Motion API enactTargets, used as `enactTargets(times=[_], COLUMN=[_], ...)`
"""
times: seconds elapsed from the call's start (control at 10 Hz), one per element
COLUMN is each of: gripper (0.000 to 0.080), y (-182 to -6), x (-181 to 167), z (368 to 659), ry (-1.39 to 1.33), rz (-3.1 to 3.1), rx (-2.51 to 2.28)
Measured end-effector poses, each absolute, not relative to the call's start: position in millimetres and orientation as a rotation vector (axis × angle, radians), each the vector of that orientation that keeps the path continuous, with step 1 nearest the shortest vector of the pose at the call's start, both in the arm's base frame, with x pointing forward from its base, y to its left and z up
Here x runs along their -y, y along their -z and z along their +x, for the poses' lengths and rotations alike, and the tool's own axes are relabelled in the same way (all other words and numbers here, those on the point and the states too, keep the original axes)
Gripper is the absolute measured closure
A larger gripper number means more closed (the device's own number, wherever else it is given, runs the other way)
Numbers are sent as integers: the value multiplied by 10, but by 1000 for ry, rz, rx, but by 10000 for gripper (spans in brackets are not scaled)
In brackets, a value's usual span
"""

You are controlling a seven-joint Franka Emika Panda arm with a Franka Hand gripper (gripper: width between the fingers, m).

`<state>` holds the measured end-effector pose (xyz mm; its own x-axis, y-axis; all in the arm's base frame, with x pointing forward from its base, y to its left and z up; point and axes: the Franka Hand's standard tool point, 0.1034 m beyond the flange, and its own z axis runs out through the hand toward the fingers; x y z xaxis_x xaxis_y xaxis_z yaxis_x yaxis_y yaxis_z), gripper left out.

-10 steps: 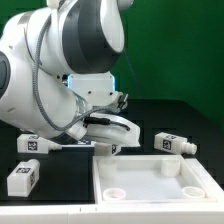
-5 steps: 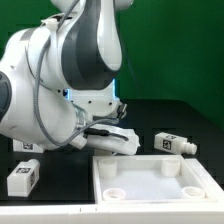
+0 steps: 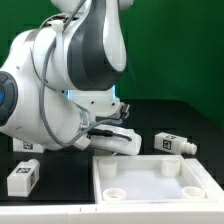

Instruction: Assemble square table

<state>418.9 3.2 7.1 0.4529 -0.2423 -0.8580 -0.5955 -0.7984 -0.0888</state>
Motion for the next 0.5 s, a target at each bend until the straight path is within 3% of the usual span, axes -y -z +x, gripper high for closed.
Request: enactTargets(times=[0.1,0.3,0.5], gripper=[517,516,516], y=[-81,-276,-639], x=[-36,-102,-203], z=[4204,4340,4642], ry=[-1284,-1271,-1162], rz=[-2332,-2343,-2408], rx=[-710,-701,-668])
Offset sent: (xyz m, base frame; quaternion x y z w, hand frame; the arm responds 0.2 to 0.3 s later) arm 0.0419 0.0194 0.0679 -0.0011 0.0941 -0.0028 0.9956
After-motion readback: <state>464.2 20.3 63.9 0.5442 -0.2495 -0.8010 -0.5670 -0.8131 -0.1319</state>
